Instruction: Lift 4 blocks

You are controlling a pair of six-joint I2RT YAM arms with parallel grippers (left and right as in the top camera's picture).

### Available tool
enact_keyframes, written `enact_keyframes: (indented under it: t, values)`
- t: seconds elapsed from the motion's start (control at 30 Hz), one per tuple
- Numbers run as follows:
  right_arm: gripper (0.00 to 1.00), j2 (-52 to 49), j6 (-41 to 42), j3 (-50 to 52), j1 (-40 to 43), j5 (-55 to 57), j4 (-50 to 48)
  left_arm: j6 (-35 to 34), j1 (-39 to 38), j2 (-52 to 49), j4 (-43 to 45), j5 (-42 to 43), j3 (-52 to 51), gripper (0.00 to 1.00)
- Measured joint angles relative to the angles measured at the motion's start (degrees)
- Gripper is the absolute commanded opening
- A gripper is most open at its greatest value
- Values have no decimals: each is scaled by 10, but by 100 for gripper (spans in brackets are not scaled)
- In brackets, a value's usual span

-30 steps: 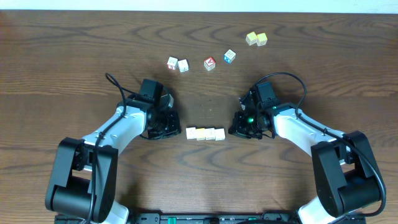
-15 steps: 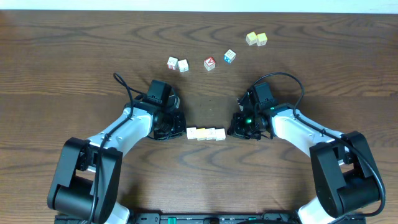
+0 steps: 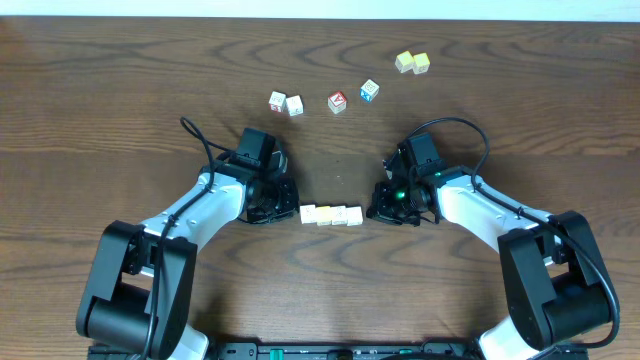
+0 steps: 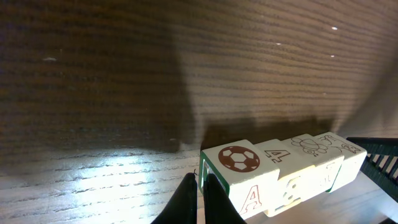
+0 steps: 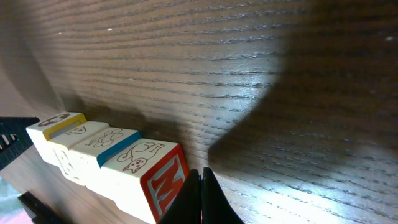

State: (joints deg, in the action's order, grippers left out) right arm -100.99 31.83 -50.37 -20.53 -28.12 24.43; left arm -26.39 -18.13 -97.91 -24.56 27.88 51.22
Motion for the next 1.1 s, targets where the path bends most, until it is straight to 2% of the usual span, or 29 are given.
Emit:
enact_keyframes:
  t: [0.57, 1.1]
  values:
    - [1, 0, 2, 0, 0, 7, 6, -21, -1, -30, 6, -13, 0, 7]
    - [1, 0, -9, 0, 0, 14, 12, -8, -47, -32, 31, -10, 0, 7]
